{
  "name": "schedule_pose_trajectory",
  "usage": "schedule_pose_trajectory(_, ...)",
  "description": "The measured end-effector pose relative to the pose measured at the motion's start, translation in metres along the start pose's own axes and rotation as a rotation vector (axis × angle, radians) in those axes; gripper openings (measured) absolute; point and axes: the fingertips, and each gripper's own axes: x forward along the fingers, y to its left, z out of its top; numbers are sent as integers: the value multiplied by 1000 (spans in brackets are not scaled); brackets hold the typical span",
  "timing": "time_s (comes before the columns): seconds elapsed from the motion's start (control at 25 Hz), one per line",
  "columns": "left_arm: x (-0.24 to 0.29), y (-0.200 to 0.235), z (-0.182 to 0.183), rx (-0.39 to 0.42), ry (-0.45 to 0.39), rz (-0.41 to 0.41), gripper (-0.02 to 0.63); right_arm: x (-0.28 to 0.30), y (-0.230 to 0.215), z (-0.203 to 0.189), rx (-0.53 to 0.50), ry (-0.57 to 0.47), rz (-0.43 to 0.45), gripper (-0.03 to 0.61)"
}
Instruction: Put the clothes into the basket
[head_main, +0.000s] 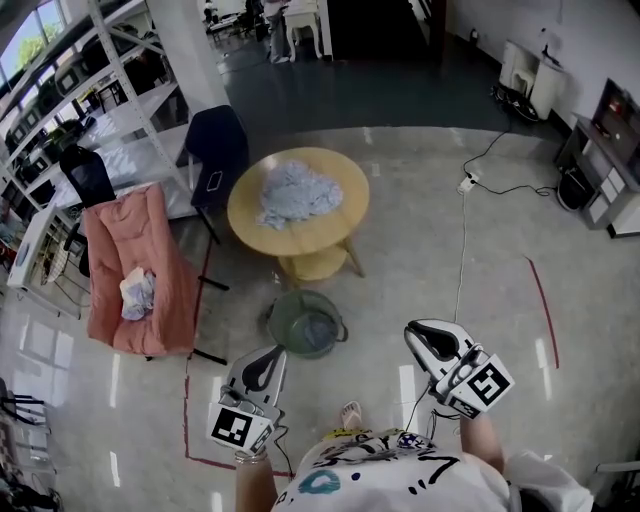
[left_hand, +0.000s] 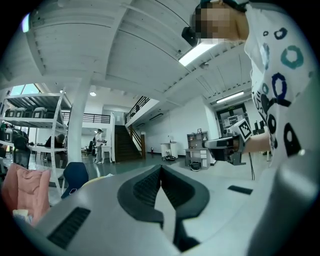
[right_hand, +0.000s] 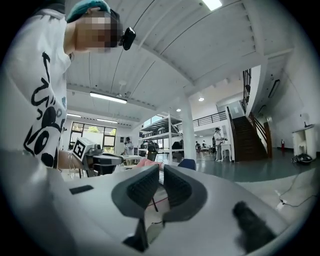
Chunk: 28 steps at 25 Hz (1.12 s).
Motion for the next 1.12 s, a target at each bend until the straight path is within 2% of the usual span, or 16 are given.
schedule_pose_trajectory(0.12, 9, 19, -3, -10, -4, 0, 14, 16, -8, -1, -17, 10, -24, 39)
schedule_pose_trajectory(0.36, 32, 38, -25, -23, 20, -51, 14, 24, -39, 3, 10, -44, -163, 32)
schedule_pose_trajectory(0.6, 57, 49, -31, -44, 44, -70, 14, 27, -56, -1, 13, -7, -192, 33)
schedule_pose_trajectory(0.84, 94, 63, -32, -53, 54, -48, 14, 45, -94, -3, 6, -15, -174, 33)
schedule_pose_trajectory(1.12, 157, 81, -10, -28, 49, 17, 14, 68, -163, 6, -2, -25, -111, 34)
